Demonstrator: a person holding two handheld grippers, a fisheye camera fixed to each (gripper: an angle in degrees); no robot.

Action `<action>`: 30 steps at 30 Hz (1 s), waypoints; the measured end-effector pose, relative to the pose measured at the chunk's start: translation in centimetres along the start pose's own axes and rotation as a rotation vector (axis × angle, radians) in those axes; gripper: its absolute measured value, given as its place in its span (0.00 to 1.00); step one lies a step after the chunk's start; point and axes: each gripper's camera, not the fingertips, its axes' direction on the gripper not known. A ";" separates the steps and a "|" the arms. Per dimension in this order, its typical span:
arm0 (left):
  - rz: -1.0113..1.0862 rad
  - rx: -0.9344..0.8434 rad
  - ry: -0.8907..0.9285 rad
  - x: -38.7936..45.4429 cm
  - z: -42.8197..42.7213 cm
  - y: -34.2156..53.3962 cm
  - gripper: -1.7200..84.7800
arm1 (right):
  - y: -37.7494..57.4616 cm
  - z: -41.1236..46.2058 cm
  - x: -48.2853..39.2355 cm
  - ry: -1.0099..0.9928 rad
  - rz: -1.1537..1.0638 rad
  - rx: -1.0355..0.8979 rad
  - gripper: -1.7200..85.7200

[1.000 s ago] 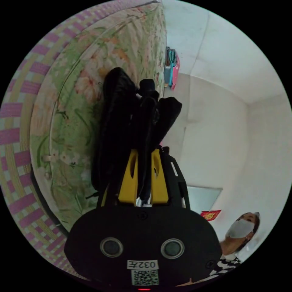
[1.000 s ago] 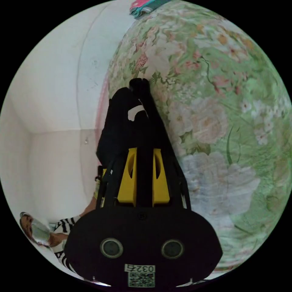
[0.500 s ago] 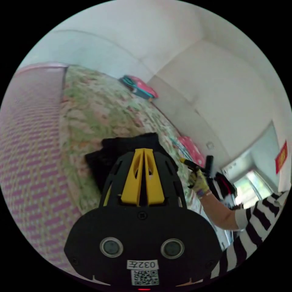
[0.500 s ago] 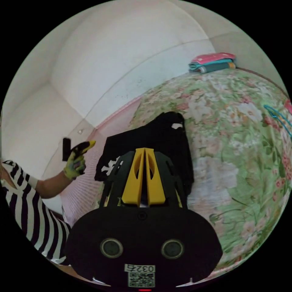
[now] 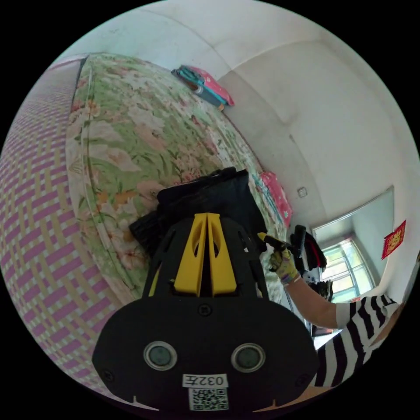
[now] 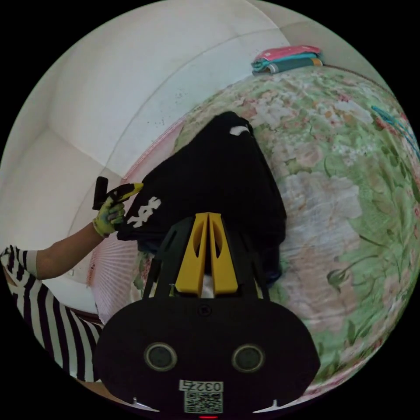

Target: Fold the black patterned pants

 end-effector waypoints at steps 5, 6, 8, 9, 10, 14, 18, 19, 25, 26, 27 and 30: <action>0.043 -0.150 -0.042 6.6 -6.0 11.1 0.01 | 8.2 2.8 -2.3 -0.102 -0.099 0.022 0.01; 0.023 -0.184 -0.064 7.2 -6.6 12.8 0.01 | 9.2 3.7 -2.6 -0.119 -0.111 -0.001 0.01; -0.061 -0.247 -0.086 9.9 -9.6 20.0 0.01 | 13.4 7.5 -4.0 -0.184 -0.173 -0.111 0.01; -0.093 -0.245 -0.079 10.5 -10.5 21.8 0.01 | 14.4 8.5 -4.4 -0.201 -0.192 -0.136 0.01; -0.166 -0.230 -0.068 11.8 -12.5 25.1 0.01 | 16.5 10.5 -5.2 -0.242 -0.235 -0.192 0.01; -0.417 -0.024 -0.065 16.4 -21.0 35.0 0.01 | 23.4 17.6 -7.0 -0.372 -0.376 -0.392 0.01; -0.569 0.138 -0.110 20.0 -27.4 40.7 0.01 | 27.9 22.9 -7.5 -0.442 -0.501 -0.524 0.01; -0.595 0.166 -0.130 21.3 -29.1 41.8 0.01 | 29.2 24.6 -7.7 -0.460 -0.553 -0.562 0.01; -0.625 0.256 -0.304 27.6 -37.2 44.0 0.01 | 35.2 32.7 -8.0 -0.494 -0.810 -0.696 0.01; -0.652 0.308 -0.344 28.7 -39.4 44.7 0.01 | 36.4 34.4 -7.9 -0.487 -0.842 -0.710 0.01; -0.667 0.340 -0.366 29.3 -40.6 45.2 0.01 | 36.9 35.2 -7.8 -0.487 -0.851 -0.716 0.01; -0.795 0.561 -0.529 32.8 -47.3 49.3 0.01 | 39.6 39.6 -7.2 -0.484 -0.853 -0.729 0.01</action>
